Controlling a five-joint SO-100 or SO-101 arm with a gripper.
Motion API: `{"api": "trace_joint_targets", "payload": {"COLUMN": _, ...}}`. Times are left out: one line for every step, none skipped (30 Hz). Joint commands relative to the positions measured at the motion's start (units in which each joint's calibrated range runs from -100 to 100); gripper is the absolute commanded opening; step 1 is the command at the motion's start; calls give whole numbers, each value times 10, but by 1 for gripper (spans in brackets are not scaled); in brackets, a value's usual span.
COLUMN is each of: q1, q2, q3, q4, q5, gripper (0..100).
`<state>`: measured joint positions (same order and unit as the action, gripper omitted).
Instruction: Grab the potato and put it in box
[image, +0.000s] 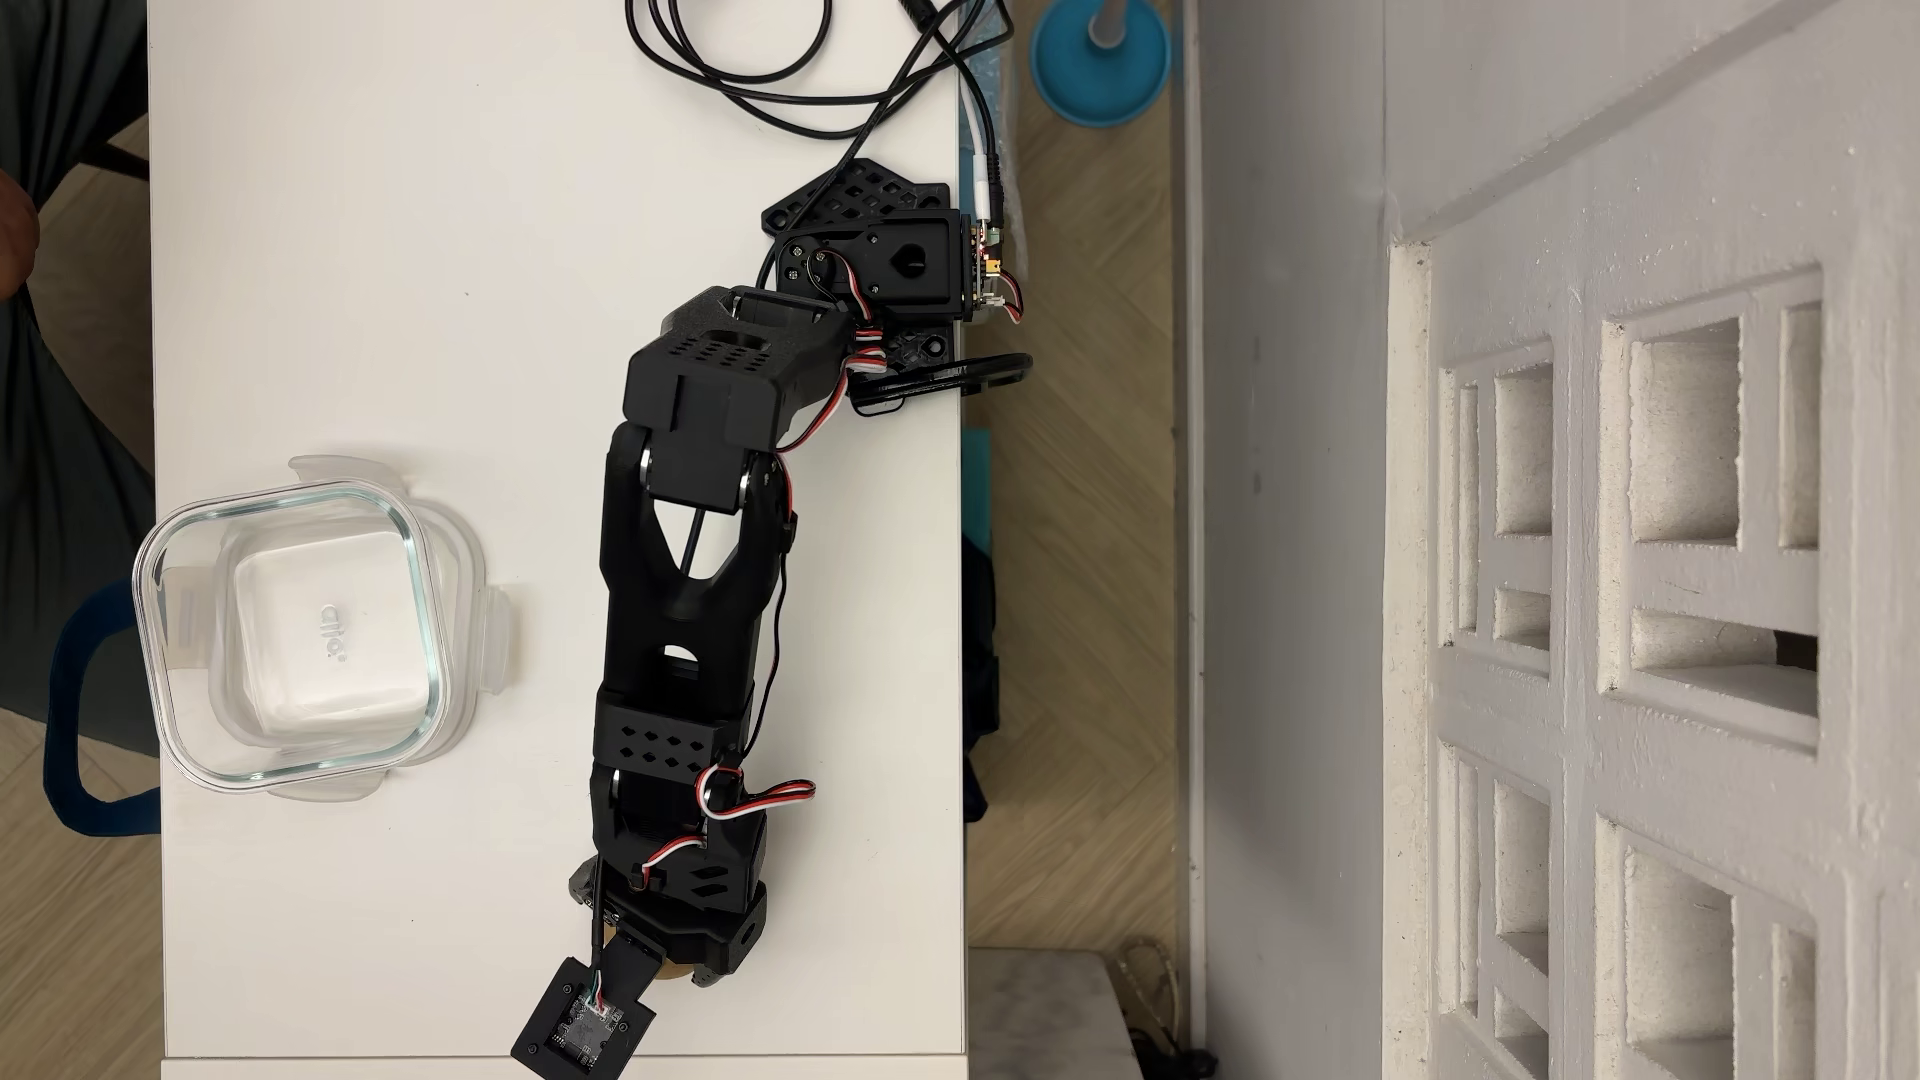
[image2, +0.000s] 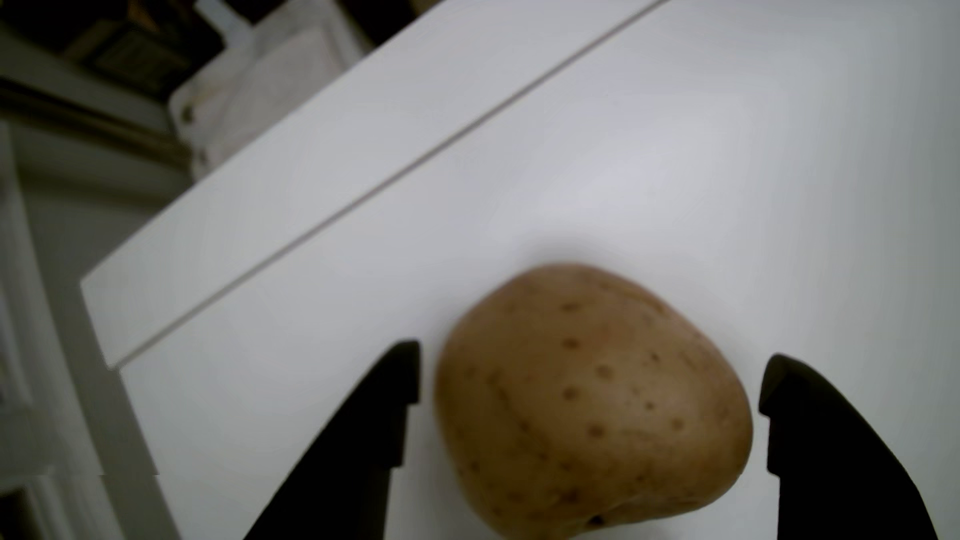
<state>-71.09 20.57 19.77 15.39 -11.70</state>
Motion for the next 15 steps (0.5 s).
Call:
{"api": "trace_joint_targets", "payload": {"q1": 7, "q2": 3, "q3": -27, "q4": 2, "q5": 11, "gripper": 36}}
{"api": "trace_joint_targets", "payload": {"q1": 7, "q2": 6, "q3": -26, "q4": 2, "q5": 11, "gripper": 36}}
{"api": "trace_joint_targets", "payload": {"q1": 7, "q2": 8, "q3": -26, "q4": 2, "q5": 11, "gripper": 36}}
{"api": "trace_joint_targets", "payload": {"q1": 7, "q2": 9, "q3": -26, "q4": 2, "q5": 14, "gripper": 36}}
{"api": "trace_joint_targets", "payload": {"q1": 7, "q2": 10, "q3": -26, "q4": 2, "q5": 19, "gripper": 36}}
{"api": "trace_joint_targets", "payload": {"q1": 7, "q2": 10, "q3": -26, "q4": 5, "q5": 19, "gripper": 36}}
{"api": "trace_joint_targets", "payload": {"q1": 7, "q2": 10, "q3": -26, "q4": 13, "q5": 19, "gripper": 36}}
{"api": "trace_joint_targets", "payload": {"q1": 7, "q2": 10, "q3": -26, "q4": 21, "q5": 19, "gripper": 36}}
{"api": "trace_joint_targets", "payload": {"q1": 7, "q2": 10, "q3": -26, "q4": 27, "q5": 19, "gripper": 36}}
{"api": "trace_joint_targets", "payload": {"q1": 7, "q2": 10, "q3": -26, "q4": 29, "q5": 19, "gripper": 36}}
{"api": "trace_joint_targets", "payload": {"q1": 7, "q2": 10, "q3": -26, "q4": 29, "q5": 19, "gripper": 36}}
{"api": "trace_joint_targets", "payload": {"q1": 7, "q2": 10, "q3": -26, "q4": 29, "q5": 19, "gripper": 36}}
{"api": "trace_joint_targets", "payload": {"q1": 7, "q2": 10, "q3": -26, "q4": 29, "q5": 19, "gripper": 36}}
{"api": "trace_joint_targets", "payload": {"q1": 7, "q2": 10, "q3": -26, "q4": 29, "q5": 19, "gripper": 35}}
{"api": "trace_joint_targets", "payload": {"q1": 7, "q2": 10, "q3": -27, "q4": 29, "q5": 19, "gripper": 35}}
